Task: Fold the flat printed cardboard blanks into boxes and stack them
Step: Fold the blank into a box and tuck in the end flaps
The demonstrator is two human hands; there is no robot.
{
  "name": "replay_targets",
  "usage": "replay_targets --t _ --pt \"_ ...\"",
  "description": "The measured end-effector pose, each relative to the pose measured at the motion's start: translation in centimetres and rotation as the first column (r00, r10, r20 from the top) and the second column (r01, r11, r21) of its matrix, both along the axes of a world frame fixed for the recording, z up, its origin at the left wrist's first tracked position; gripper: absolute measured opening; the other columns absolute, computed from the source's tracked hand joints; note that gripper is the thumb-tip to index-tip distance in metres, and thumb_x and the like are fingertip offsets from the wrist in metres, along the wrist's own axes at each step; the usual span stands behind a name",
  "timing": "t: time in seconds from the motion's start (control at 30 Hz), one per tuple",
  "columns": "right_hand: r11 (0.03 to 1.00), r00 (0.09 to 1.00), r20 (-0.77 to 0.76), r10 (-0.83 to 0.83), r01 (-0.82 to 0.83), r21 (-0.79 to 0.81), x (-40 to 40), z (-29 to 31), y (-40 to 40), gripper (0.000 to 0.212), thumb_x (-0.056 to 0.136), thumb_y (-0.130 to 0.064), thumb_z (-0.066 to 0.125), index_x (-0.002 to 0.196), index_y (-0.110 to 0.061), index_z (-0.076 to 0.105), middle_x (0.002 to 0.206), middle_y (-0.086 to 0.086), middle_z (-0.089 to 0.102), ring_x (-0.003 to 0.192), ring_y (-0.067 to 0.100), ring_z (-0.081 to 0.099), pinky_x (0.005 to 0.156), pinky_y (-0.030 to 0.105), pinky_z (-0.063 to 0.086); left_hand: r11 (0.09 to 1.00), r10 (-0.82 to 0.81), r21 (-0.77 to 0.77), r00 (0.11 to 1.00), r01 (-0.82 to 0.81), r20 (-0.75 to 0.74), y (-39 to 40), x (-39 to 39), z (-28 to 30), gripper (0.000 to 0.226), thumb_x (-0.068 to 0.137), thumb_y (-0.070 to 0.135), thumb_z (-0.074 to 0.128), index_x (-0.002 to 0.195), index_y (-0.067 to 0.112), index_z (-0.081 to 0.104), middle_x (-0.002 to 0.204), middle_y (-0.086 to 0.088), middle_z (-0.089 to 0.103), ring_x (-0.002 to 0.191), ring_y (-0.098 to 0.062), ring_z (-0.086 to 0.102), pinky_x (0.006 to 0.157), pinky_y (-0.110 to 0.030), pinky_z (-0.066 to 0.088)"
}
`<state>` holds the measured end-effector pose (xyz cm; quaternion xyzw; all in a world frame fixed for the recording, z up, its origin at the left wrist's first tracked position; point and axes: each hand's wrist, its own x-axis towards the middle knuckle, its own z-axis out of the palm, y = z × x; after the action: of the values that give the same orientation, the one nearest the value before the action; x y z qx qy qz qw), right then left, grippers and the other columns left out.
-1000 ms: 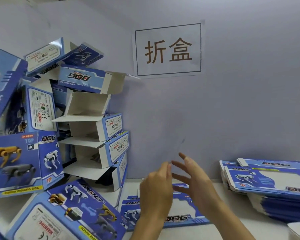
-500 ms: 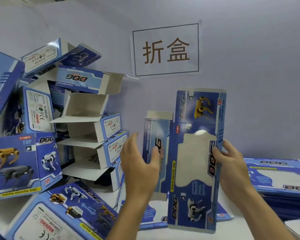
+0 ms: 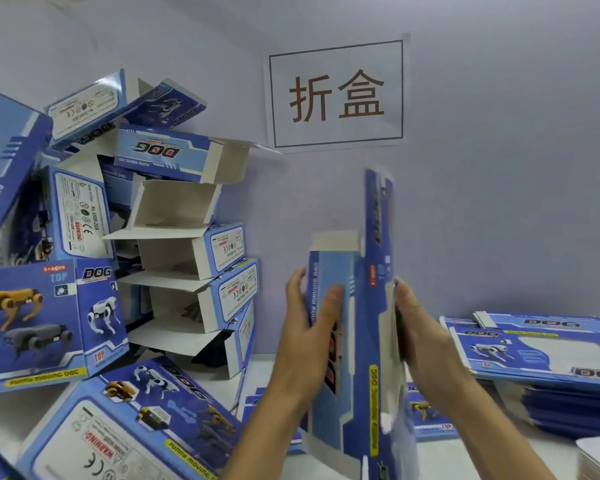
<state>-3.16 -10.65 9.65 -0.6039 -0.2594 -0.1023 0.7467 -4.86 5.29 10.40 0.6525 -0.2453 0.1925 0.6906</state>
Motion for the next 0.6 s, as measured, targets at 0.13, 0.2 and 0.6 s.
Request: replay_targets --t 0.13,0.2,0.6 --pt "0.999 1.000 -0.007 0.027 -0.026 0.040 -0.9 -0.4 1.6 0.048 0.090 -0.059 0.040 0.124 -0.036 0.067 0.123 0.001 0.071 0.114 0.020 0.067 0.083 0.027 0.058 0.991 -0.136 0.016 0.990 0.136 -0.045 -2.4 -0.7 -0.6 0.069 0.081 0.082 0.043 0.143 0.050 0.035 0.129 0.017 0.064 0.116 -0.007 0.064 0.094 -0.029 0.054" --pt "0.998 1.000 0.003 0.016 -0.016 0.056 -0.9 -0.1 1.2 0.041 0.096 -0.056 0.037 0.113 -0.044 0.072 0.119 -0.004 0.073 0.111 0.015 0.068 0.083 0.023 0.058 0.979 -0.196 -0.073 0.976 0.190 -0.097 -2.1 -0.5 -0.5 0.061 0.090 0.073 0.041 0.143 0.044 0.041 0.125 0.008 0.068 0.113 -0.013 0.068 0.086 -0.027 0.057" --pt "0.976 0.996 -0.043 -0.082 0.089 0.201 -0.9 0.3 0.7 0.058 0.092 -0.046 0.038 0.141 -0.016 0.051 0.121 0.018 0.062 0.125 0.044 0.052 0.110 0.059 0.038 0.976 -0.204 -0.136 0.939 0.171 -0.276 1.3 -0.2 0.4 0.097 0.054 0.075 0.075 0.132 0.021 0.056 0.108 -0.008 0.075 0.093 -0.023 0.074 0.076 -0.037 0.060"
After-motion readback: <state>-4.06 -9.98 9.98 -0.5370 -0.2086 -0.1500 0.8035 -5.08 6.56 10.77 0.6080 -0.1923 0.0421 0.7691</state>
